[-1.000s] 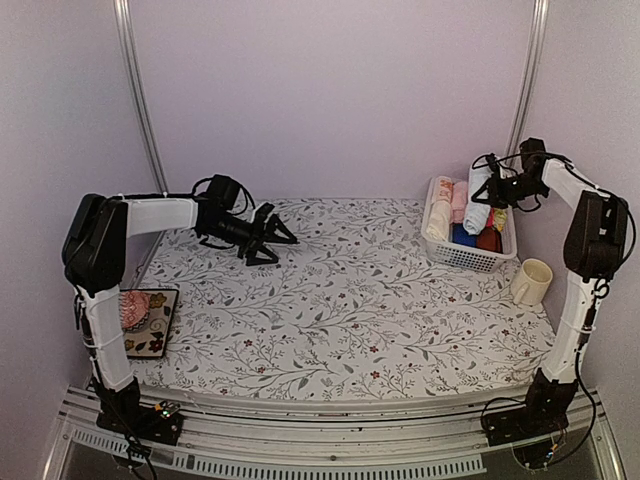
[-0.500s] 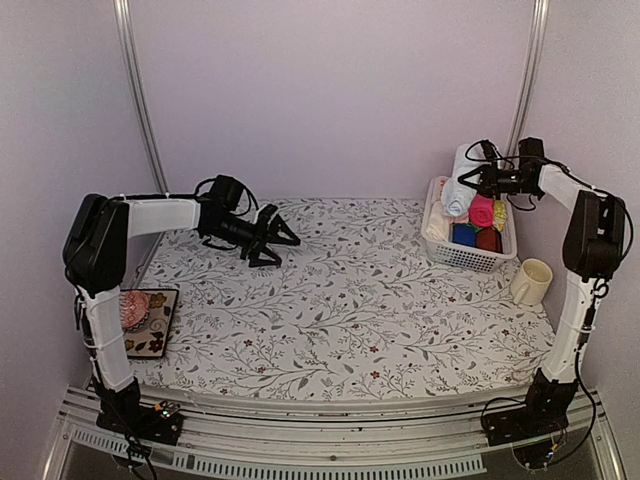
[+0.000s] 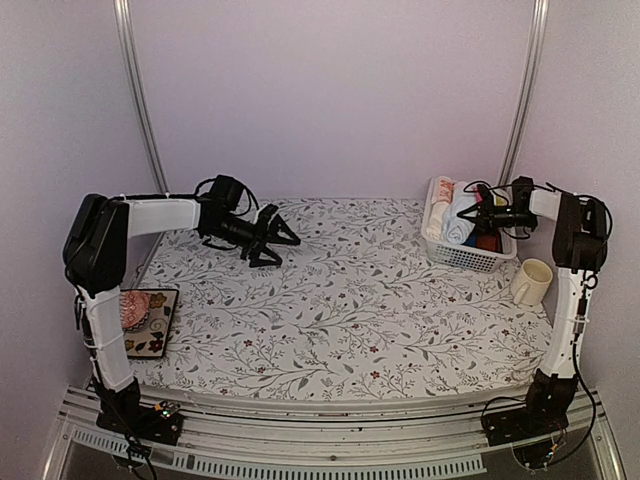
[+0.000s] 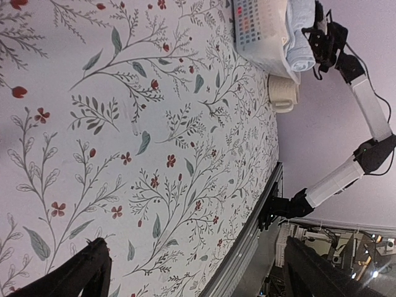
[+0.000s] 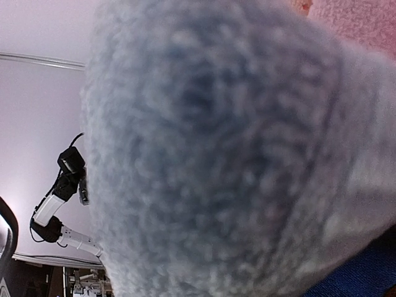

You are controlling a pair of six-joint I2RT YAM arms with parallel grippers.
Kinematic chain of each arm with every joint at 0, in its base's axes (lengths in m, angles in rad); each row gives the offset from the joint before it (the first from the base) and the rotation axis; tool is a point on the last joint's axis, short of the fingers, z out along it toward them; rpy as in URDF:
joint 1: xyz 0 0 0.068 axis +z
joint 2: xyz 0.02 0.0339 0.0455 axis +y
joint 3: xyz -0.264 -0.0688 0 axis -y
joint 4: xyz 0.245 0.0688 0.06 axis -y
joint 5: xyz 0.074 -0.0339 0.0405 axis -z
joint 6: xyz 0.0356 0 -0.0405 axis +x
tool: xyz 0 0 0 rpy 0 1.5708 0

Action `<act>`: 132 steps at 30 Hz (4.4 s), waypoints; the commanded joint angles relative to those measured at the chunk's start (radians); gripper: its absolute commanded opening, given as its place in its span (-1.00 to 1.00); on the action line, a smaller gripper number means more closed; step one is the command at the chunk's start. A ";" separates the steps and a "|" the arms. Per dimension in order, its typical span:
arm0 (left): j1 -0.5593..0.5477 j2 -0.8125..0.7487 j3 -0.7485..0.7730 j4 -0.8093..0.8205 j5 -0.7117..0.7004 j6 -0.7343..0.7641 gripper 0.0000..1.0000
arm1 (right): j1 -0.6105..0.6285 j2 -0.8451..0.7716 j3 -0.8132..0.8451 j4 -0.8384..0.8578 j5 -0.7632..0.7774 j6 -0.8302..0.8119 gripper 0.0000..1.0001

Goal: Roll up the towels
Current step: Place the towel at the center of the board, then adjust the towel in the storage box.

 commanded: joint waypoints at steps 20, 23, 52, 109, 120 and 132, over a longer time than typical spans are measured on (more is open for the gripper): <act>0.008 0.044 0.048 -0.085 0.000 0.063 0.93 | 0.006 0.092 0.170 -0.416 0.442 -0.138 -0.83; 0.013 0.047 0.047 -0.088 -0.006 0.062 0.93 | 0.024 0.100 0.169 -0.436 0.503 -0.125 -0.84; 0.018 0.058 0.091 -0.109 -0.034 0.037 0.93 | 0.074 -0.055 0.258 -0.495 0.681 -0.114 0.16; 0.025 0.024 0.098 -0.156 -0.113 0.071 0.93 | 0.273 0.126 0.365 -0.493 1.189 -0.119 -0.69; 0.043 0.077 0.277 -0.179 -0.170 0.085 0.93 | 0.280 -0.097 0.433 -0.441 1.166 -0.211 -0.03; 0.071 -0.003 0.419 -0.230 -0.556 0.310 0.93 | 0.288 -0.454 0.149 -0.249 1.195 -0.215 0.98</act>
